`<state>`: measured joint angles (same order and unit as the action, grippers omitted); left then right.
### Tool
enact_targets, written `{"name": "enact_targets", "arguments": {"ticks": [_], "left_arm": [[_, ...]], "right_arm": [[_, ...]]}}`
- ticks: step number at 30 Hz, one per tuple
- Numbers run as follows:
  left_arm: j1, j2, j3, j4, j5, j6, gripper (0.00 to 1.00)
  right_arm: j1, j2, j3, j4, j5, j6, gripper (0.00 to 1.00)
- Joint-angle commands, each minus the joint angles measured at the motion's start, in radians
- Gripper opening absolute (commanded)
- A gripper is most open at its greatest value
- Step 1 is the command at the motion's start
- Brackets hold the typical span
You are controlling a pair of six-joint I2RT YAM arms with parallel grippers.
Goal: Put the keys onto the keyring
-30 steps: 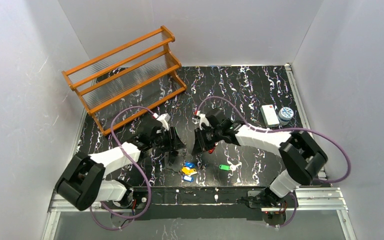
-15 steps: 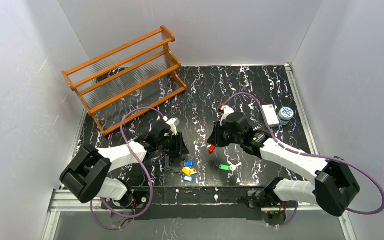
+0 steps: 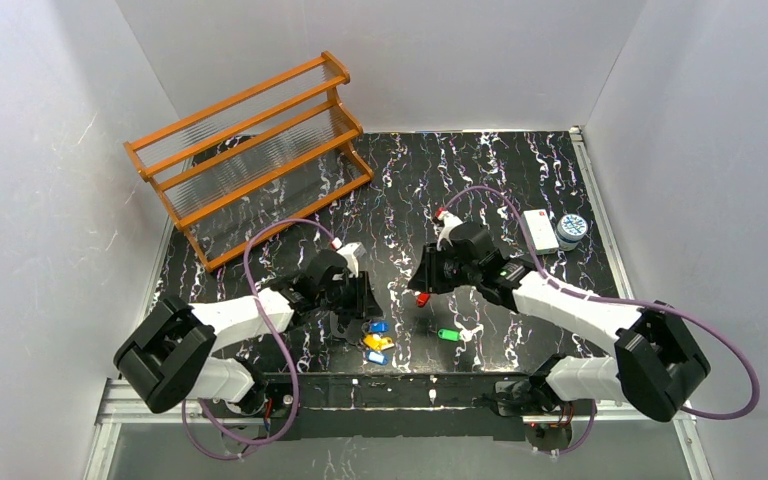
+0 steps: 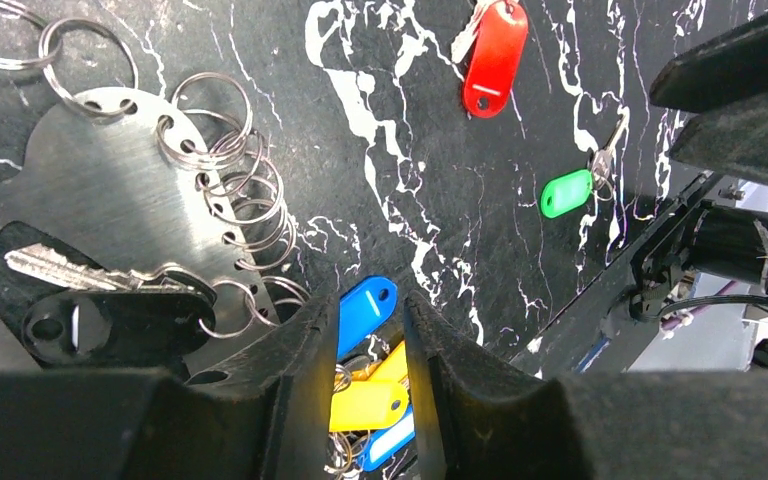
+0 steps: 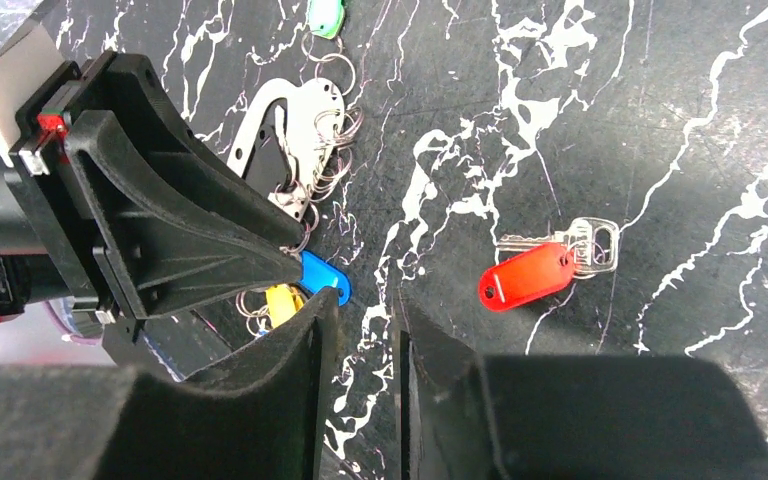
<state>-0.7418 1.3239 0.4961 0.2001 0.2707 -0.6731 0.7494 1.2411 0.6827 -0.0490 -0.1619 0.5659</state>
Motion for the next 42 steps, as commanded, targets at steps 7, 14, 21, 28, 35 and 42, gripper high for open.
{"name": "enact_targets", "arguments": {"ticks": [7, 14, 21, 28, 35, 42], "left_arm": [[-0.008, -0.235, -0.021, -0.117, -0.211, -0.050, 0.31], [-0.007, -0.396, -0.019, -0.253, -0.398, -0.072, 0.33], [-0.006, -0.464, -0.050, -0.284, -0.426, -0.100, 0.35], [-0.007, -0.443, -0.057, -0.268, -0.416, -0.110, 0.37], [-0.007, -0.414, -0.066, -0.243, -0.394, -0.109, 0.38], [-0.008, -0.402, -0.072, -0.232, -0.385, -0.109, 0.38]], "right_arm": [[-0.036, 0.162, 0.100, 0.077, -0.149, 0.044, 0.35], [-0.036, 0.307, 0.139, 0.148, -0.276, 0.095, 0.42], [-0.025, 0.463, 0.188, 0.202, -0.369, 0.169, 0.45], [-0.002, 0.578, 0.241, 0.229, -0.410, 0.220, 0.37], [-0.002, 0.632, 0.289, 0.228, -0.413, 0.216, 0.35], [-0.002, 0.667, 0.357, 0.216, -0.422, 0.212, 0.35]]}}
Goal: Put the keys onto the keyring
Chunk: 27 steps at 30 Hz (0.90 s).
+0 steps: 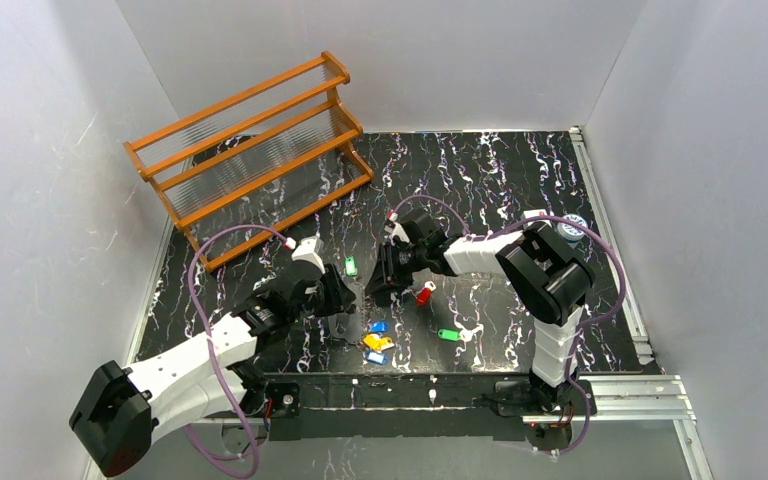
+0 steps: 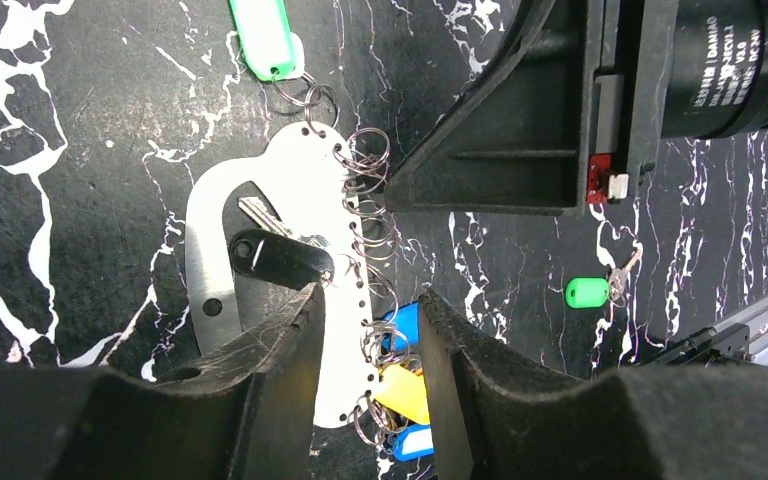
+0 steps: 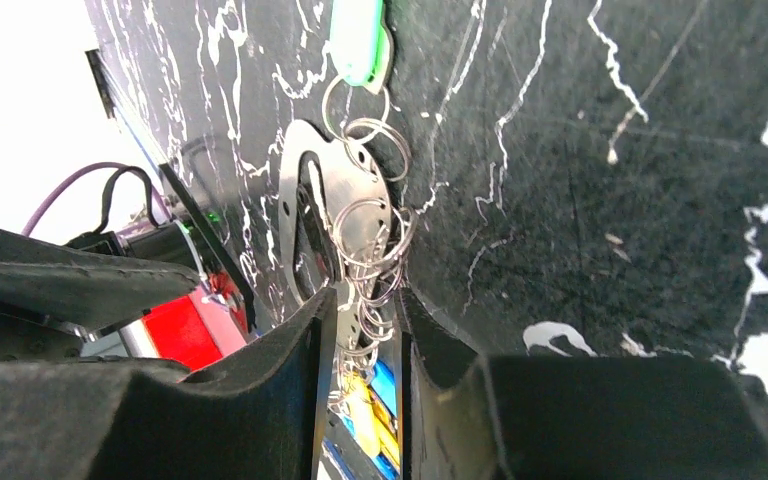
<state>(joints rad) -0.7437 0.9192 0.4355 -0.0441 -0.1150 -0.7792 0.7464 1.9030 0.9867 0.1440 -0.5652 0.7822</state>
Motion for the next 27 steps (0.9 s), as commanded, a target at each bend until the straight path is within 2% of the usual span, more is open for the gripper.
{"name": "enact_targets", "arguments": {"ticks": [1, 9, 17, 27], "left_arm": [[-0.004, 0.003, -0.013, 0.014, 0.001, -0.003, 0.38], [-0.005, -0.001, -0.027, 0.018, 0.000, -0.006, 0.38], [-0.005, 0.002, -0.038, 0.022, -0.002, -0.002, 0.38], [-0.005, 0.097, 0.015, 0.028, 0.003, 0.069, 0.38]], "right_arm": [[0.002, 0.002, 0.062, 0.019, -0.015, -0.010, 0.35], [0.001, -0.034, 0.105, 0.008, -0.001, -0.063, 0.36], [0.001, -0.059, 0.129, -0.135, 0.128, -0.138, 0.35], [0.000, -0.059, 0.087, -0.118, 0.089, -0.124, 0.35]]}}
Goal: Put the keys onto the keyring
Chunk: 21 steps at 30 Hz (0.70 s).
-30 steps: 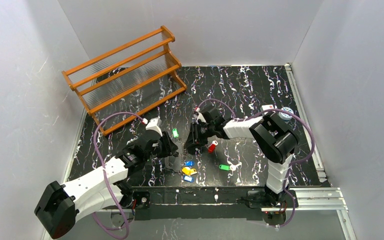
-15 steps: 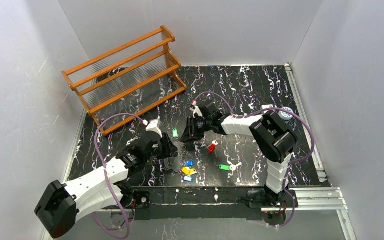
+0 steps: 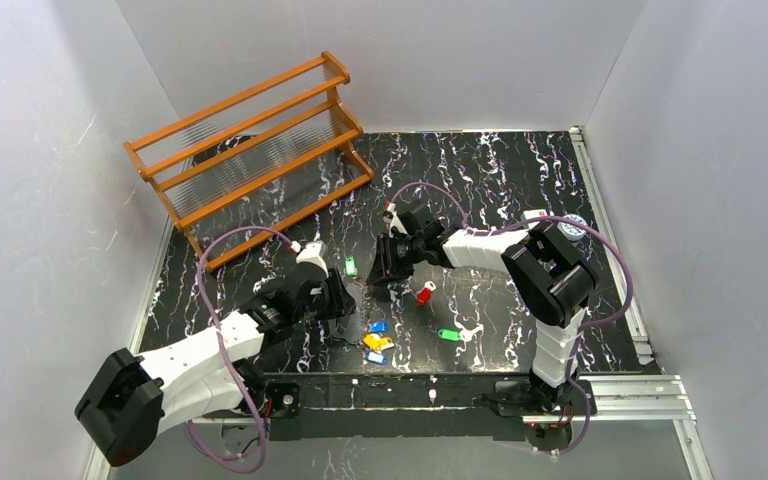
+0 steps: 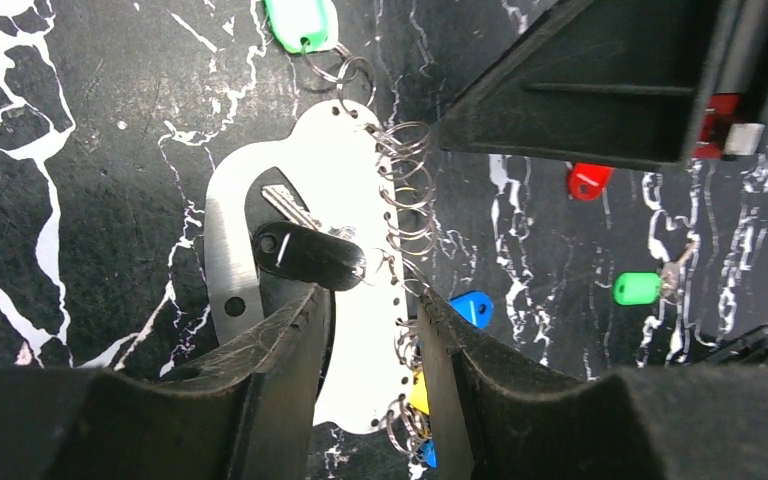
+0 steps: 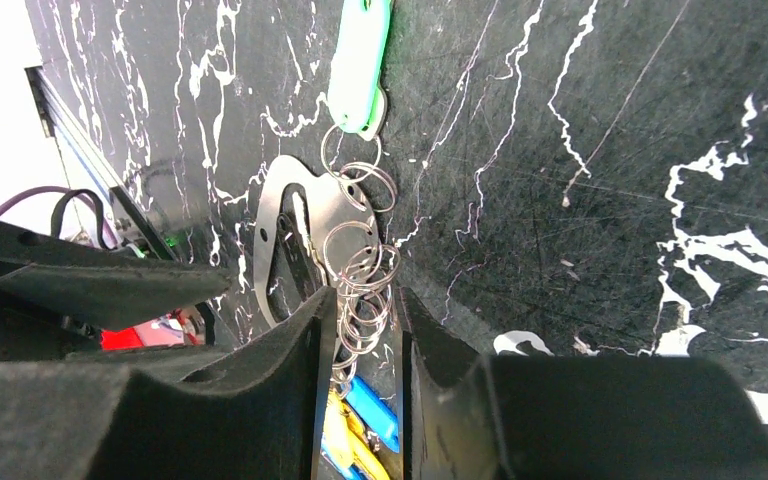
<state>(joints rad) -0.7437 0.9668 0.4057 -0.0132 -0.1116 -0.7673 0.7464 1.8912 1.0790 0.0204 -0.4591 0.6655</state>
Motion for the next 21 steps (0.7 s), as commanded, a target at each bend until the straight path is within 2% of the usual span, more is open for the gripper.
{"name": "enact_targets", "arguments": {"ticks": [1, 7, 12, 15, 18, 21], "left_arm": [[-0.004, 0.070, 0.059, -0.005, 0.001, 0.076, 0.38], [-0.005, 0.179, 0.127, 0.005, 0.000, 0.200, 0.37], [-0.006, 0.272, 0.168, 0.061, 0.065, 0.266, 0.37], [-0.004, 0.337, 0.191, 0.070, 0.092, 0.295, 0.35], [-0.005, 0.389, 0.207, 0.084, 0.094, 0.315, 0.28], [-0.006, 0.417, 0.215, 0.104, 0.084, 0.325, 0.28]], "right_arm": [[0.000, -0.051, -0.014, 0.012, -0.021, -0.009, 0.35], [-0.023, -0.089, -0.060, 0.042, -0.044, -0.019, 0.36], [-0.060, -0.117, -0.086, 0.037, -0.054, -0.028, 0.36], [-0.070, -0.131, -0.100, 0.037, -0.062, -0.034, 0.36], [-0.074, -0.146, -0.118, 0.055, -0.081, -0.041, 0.37], [-0.075, -0.165, -0.134, 0.065, -0.092, -0.046, 0.37]]}}
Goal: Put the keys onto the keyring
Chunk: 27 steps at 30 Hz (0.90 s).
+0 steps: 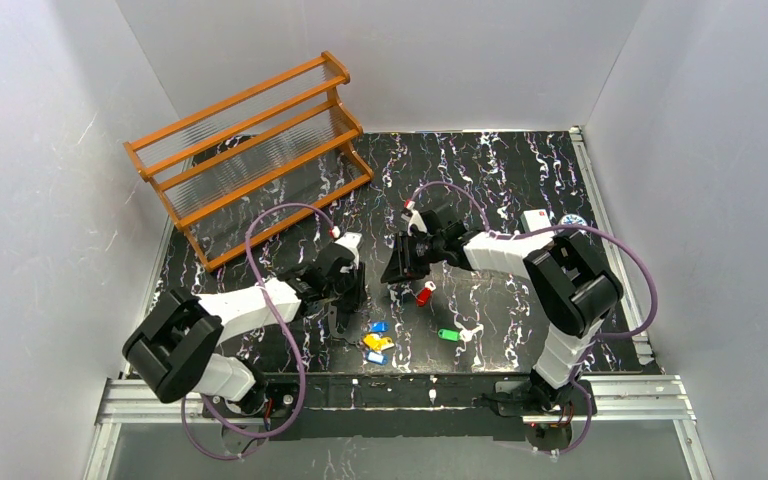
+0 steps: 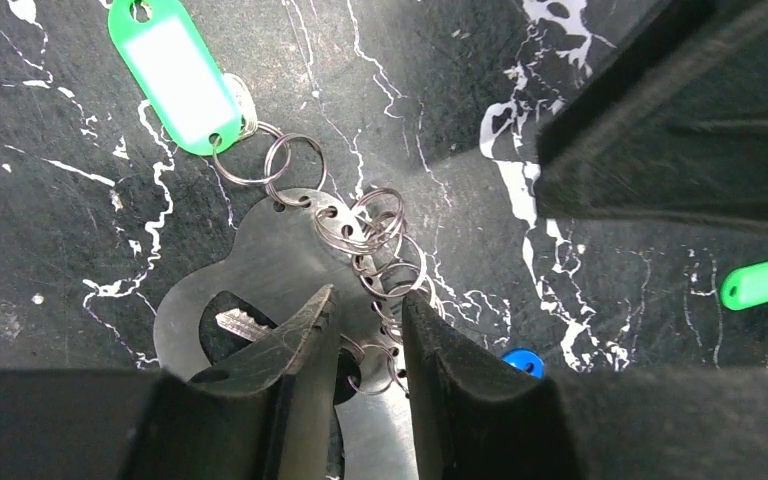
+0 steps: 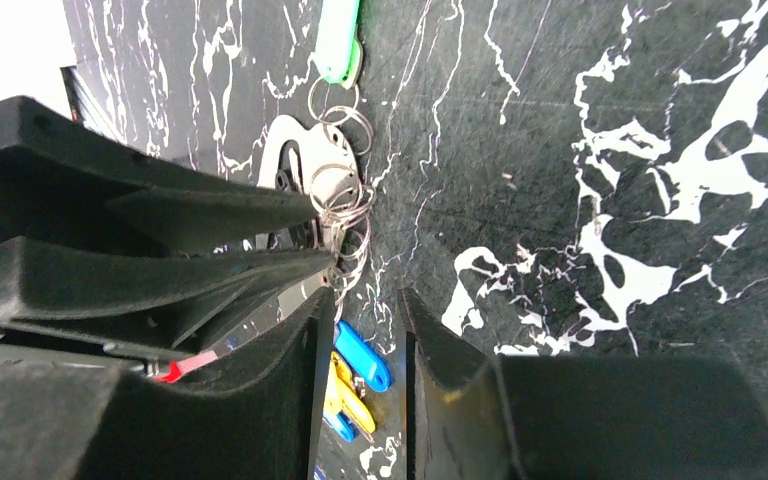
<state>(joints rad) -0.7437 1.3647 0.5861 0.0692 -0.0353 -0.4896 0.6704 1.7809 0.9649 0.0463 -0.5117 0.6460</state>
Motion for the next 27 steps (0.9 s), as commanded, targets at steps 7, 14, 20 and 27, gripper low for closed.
{"name": "enact_targets", "arguments": {"ticks": [7, 14, 20, 27], "left_arm": [[-0.005, 0.056, 0.064, 0.032, -0.013, 0.076, 0.29], [-0.005, 0.082, 0.088, 0.021, -0.039, 0.107, 0.29], [-0.004, 0.108, 0.107, 0.020, -0.021, 0.128, 0.21], [-0.005, 0.093, 0.117, 0.007, -0.007, 0.144, 0.07]], "right_arm": [[-0.003, -0.068, -0.032, 0.040, -0.046, -0.035, 0.38], [-0.004, -0.061, -0.031, 0.045, -0.061, -0.036, 0.38], [-0.004, -0.053, -0.030, 0.046, -0.070, -0.036, 0.38], [-0.006, -0.059, -0.028, 0.041, -0.070, -0.039, 0.38]]}}
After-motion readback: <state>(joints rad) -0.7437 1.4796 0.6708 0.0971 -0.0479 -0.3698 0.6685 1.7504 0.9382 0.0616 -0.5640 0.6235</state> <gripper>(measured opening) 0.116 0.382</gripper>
